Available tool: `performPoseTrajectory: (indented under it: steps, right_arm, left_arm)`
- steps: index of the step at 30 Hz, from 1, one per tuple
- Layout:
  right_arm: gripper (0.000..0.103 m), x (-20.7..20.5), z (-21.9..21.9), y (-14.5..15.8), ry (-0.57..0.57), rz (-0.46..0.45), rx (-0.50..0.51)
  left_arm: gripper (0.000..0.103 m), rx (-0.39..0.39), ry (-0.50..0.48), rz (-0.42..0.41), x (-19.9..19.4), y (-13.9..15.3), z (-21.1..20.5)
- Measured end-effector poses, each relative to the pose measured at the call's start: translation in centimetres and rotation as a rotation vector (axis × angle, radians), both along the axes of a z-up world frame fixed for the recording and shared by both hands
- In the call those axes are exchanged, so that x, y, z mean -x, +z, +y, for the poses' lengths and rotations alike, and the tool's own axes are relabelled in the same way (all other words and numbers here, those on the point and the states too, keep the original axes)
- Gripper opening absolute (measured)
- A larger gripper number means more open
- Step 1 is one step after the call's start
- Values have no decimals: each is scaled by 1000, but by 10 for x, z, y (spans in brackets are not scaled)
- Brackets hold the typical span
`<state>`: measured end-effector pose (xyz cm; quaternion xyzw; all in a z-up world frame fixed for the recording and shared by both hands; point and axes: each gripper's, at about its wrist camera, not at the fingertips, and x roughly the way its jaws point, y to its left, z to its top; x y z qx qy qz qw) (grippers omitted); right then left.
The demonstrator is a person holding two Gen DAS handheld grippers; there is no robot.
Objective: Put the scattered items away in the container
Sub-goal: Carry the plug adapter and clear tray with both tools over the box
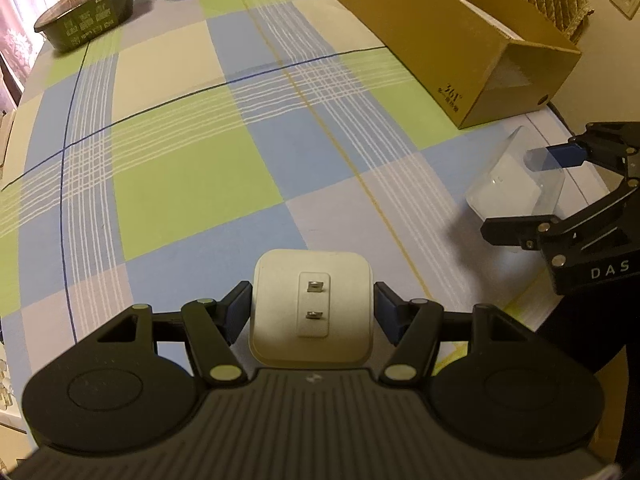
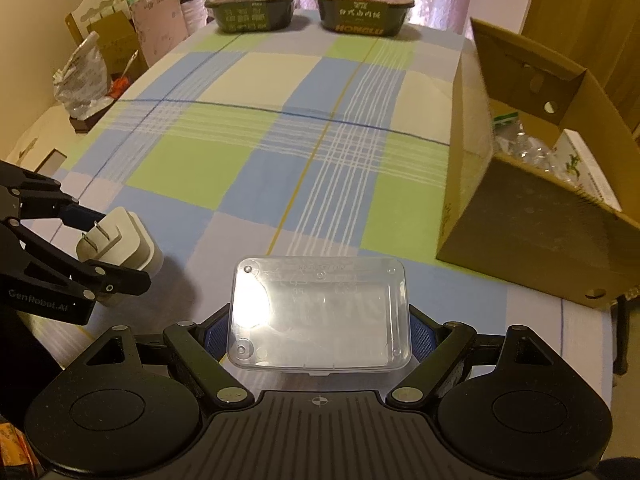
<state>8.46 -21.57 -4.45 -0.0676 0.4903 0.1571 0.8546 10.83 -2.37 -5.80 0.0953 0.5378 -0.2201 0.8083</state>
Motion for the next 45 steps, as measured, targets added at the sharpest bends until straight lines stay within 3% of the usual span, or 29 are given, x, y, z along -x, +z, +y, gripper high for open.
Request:
performPoseTrajectory:
  steps: [20, 35, 45]
  right_arm:
    - [87, 16, -41, 58, -135, -94, -35]
    - [87, -12, -119, 114, -268, -202, -30]
    - [87, -45, -160, 127, -297, -250, 3]
  left_arm:
    - [60, 42, -51, -82, 9, 50, -42]
    - [60, 100, -177, -200, -28, 105, -125]
    - [60, 114, -271, -279, -64, 137, -189]
